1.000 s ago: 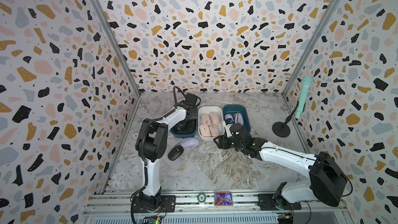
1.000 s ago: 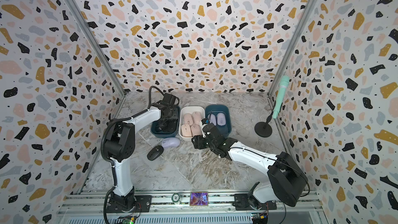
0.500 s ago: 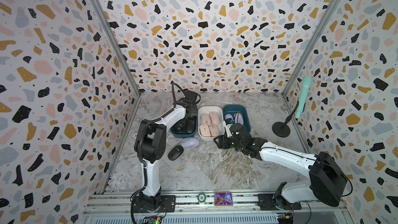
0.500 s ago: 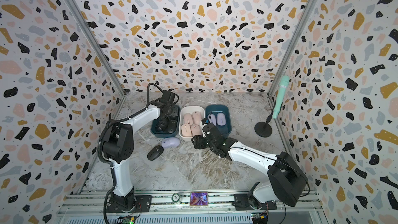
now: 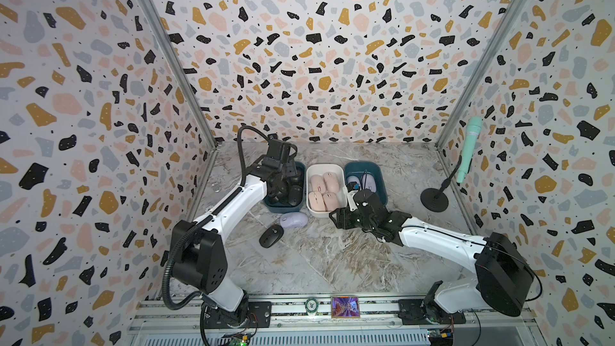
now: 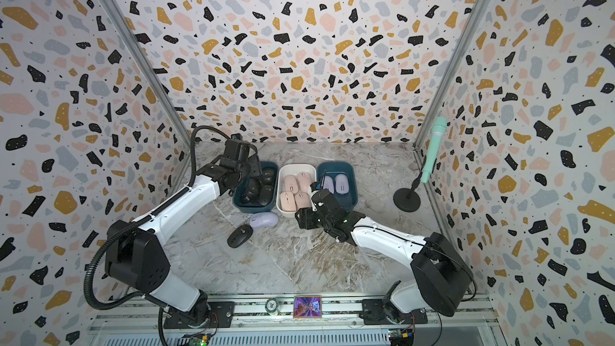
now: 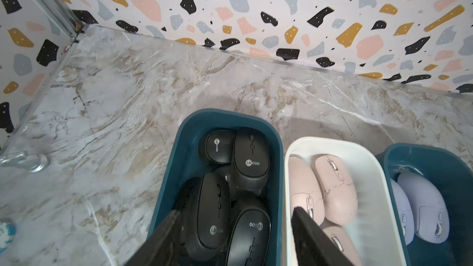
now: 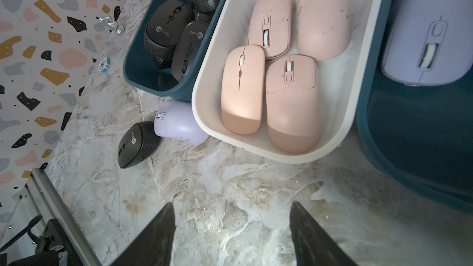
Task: Place the mice by color into the storage box
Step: Adjust the mouse at the center of the board.
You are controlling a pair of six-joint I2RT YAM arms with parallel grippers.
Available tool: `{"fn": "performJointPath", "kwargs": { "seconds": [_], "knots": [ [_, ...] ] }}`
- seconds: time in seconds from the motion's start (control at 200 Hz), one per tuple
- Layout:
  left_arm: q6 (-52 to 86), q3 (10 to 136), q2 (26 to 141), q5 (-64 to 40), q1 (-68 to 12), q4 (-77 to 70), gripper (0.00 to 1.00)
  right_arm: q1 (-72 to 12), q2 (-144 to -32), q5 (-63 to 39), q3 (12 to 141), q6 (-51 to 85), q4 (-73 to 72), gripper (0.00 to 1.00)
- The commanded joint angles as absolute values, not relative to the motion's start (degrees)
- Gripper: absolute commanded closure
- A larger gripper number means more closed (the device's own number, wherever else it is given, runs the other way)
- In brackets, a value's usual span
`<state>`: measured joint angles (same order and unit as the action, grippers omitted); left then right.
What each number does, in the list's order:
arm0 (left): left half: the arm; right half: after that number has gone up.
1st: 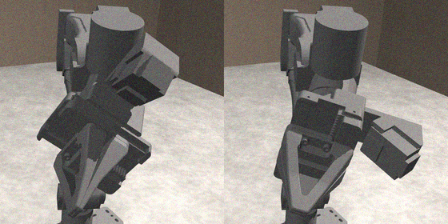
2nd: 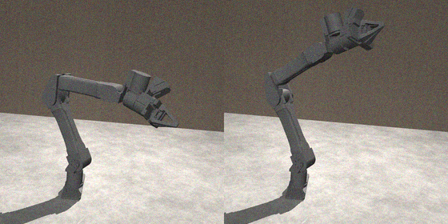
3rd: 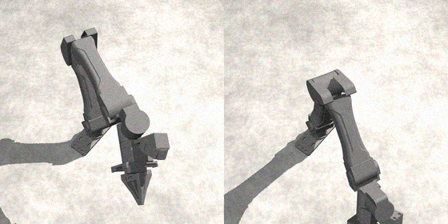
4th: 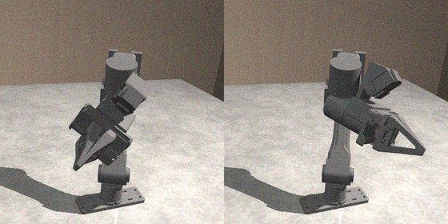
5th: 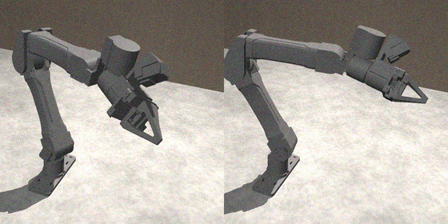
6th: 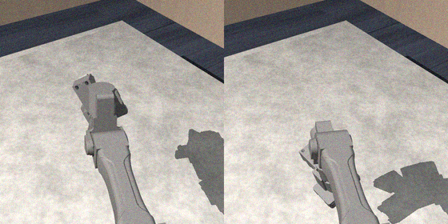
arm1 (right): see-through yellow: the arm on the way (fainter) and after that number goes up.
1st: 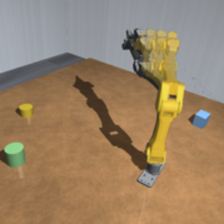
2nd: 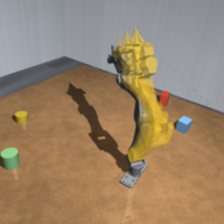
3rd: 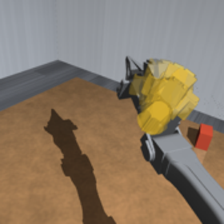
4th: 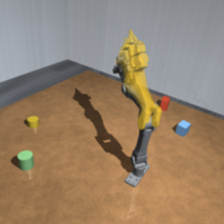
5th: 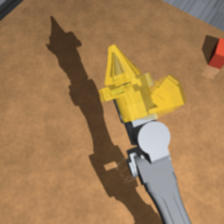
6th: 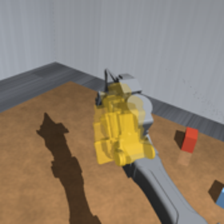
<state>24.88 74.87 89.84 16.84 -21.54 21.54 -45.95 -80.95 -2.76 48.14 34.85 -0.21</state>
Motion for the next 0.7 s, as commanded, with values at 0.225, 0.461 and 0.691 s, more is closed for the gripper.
{"fn": "performJointPath", "kwargs": {
  "seconds": [0.225,0.461,0.691],
  "knots": [
    [25.16,67.73,76.17,19.90,-21.32,29.73,0.32,-45.70,-80.97,-2.94,49.59,34.32,0.08,0.29],
    [28.13,59.80,67.06,22.51,-21.28,36.03,0.32,-45.75,-80.40,-3.59,48.95,34.55,-1.08,0.29],
    [32.39,52.93,60.63,23.06,-21.29,39.24,0.31,-45.70,-80.67,-5.49,49.77,33.34,-1.21,0.29]
  ]
}}
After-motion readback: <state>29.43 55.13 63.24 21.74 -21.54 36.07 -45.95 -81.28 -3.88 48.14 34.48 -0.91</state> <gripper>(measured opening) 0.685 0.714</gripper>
